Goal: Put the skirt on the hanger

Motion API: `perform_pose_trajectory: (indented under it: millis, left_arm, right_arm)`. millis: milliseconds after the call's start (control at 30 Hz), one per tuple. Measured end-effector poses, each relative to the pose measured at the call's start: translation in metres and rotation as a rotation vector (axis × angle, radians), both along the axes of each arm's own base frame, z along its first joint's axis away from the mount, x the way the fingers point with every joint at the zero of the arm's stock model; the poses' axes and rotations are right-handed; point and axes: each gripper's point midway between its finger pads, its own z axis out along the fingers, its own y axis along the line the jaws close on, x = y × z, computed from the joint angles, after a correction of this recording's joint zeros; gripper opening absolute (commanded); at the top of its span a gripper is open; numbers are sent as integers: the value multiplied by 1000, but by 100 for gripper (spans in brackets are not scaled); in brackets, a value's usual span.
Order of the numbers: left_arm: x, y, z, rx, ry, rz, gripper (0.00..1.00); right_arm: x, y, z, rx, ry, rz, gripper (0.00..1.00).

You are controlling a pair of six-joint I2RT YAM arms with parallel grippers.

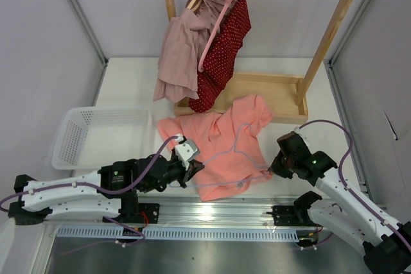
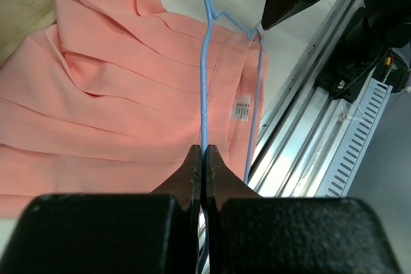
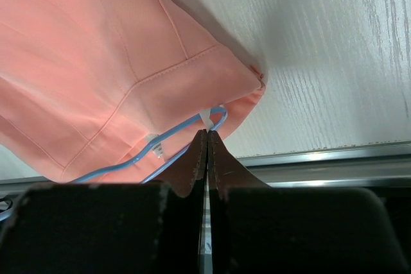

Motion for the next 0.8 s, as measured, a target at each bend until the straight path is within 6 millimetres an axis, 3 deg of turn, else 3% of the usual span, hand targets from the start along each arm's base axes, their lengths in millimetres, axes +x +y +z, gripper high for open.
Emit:
perform_pose_trajectory:
  millis: [467,800]
  left_arm:
    - [9,-7,5,-9,-48,20,0]
    - [9,-16,-15,-5,-27,23,0]
  right_arm:
    - [2,2,-5,5,-1,4,0]
    - [3,3,-4,7,-5,5,0]
